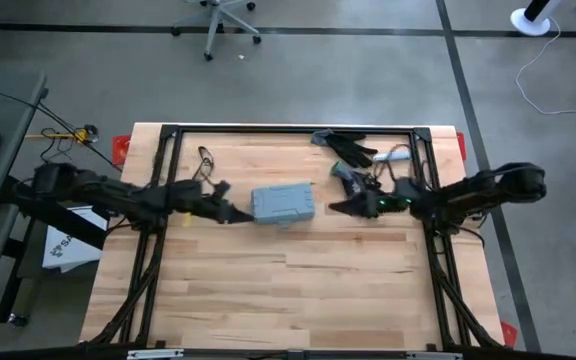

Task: Prefit tool cases
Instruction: Return to Home Position

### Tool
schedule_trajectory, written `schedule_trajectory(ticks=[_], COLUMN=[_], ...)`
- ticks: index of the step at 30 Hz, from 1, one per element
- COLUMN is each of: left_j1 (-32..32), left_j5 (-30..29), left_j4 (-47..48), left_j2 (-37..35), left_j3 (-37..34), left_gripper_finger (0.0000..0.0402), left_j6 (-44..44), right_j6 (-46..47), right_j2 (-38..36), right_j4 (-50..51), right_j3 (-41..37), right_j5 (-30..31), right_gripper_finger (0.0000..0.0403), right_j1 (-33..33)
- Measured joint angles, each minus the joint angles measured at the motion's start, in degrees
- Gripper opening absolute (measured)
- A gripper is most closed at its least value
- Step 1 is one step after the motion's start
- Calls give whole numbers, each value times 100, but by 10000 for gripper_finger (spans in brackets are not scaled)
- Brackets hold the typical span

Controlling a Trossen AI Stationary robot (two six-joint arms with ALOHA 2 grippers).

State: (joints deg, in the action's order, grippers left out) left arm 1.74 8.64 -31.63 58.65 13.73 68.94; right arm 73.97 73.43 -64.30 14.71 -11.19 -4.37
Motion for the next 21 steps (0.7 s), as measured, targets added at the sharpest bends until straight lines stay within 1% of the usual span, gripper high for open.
schedule_trajectory(ticks=[2,4,6,7,8,10,13,15,19,21], left_j1=[-87,-166,-199,-197,-197,-197,-200,-181,-192,-192], left_j5=[-251,-512,-699,-754,-782,-773,-776,-778,-915,-1024], left_j4=[-302,-346,-357,-380,-371,74,800,1470,2567,3059], left_j2=[-425,-863,-1324,-1538,-1753,-2170,-2838,-3358,-4453,-5051], left_j3=[-398,-745,-1044,-1184,-1310,-1308,-1303,-1306,-1306,-1305], left_gripper_finger=[43,40,37,35,33,28,17,10,1,1], left_j6=[353,565,738,822,905,912,818,806,791,773], right_j6=[268,521,695,731,725,704,657,659,657,600], right_j2=[0,-2,-19,-29,-94,-216,-417,-585,-1034,-1314], right_j4=[-911,-1696,-2288,-2371,-2399,-2369,-2264,-2220,-1909,-1543], right_j3=[-430,-891,-1354,-1434,-1426,-1426,-1427,-1427,-1427,-1427], right_j5=[56,289,656,793,786,655,415,177,-248,-297], right_gripper_finger=[0,0,0,0,0,0,0,0,0,0], right_j1=[127,226,312,357,375,355,229,86,-178,-287])
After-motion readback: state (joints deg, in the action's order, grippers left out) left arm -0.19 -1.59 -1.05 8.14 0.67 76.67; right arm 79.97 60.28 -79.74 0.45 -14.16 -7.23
